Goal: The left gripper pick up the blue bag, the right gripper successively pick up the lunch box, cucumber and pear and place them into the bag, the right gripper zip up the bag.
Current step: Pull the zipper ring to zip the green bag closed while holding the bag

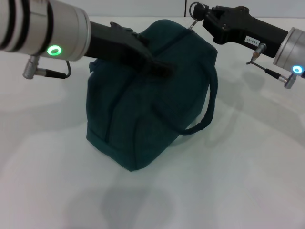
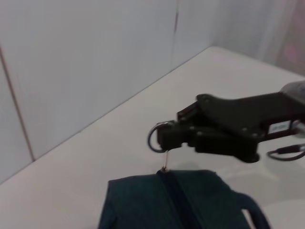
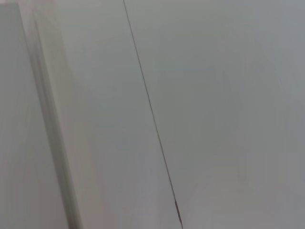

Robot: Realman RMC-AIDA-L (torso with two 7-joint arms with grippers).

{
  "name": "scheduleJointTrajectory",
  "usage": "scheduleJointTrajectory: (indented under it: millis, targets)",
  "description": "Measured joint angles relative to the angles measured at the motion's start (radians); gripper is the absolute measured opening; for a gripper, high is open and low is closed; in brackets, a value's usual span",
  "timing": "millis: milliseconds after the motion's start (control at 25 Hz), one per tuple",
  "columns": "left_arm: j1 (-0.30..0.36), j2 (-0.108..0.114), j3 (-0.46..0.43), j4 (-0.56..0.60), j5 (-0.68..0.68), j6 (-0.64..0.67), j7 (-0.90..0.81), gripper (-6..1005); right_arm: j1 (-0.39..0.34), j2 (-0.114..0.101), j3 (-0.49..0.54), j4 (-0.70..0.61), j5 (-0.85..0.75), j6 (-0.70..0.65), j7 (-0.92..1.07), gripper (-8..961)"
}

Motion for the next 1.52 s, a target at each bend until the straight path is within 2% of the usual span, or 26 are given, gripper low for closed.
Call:
scheduleJointTrajectory:
  millis: [280, 720, 960, 1280, 1520]
  targets:
    - [0.023, -0.001, 0.099, -0.007, 0.109, -0.069, 0.001, 886, -0.003, 0.000, 0.000, 0.000, 0.000, -0.003, 0.000, 7]
    - [0.037, -0.001, 0.100, -0.055, 0.120, -0.131, 0.009, 866, -0.003, -0.001, -0.002, 0.000, 0.000, -0.003, 0.000, 7]
    - [0.037, 0.000, 0.092, -0.070, 0.121, -0.133, 0.017, 640, -0.001, -0.002, -0.002, 0.000, 0.000, -0.004, 0.000, 7]
    - [0.037, 0.002, 0.093, -0.076, 0.127, -0.134, 0.020, 392, -0.001, -0.002, 0.000, 0.000, 0.000, -0.004, 0.000, 7]
    - [0.047, 0.000, 0.093, -0.079, 0.129, -0.134, 0.042, 304, -0.002, -0.001, 0.000, 0.000, 0.000, -0.005, 0.001, 7]
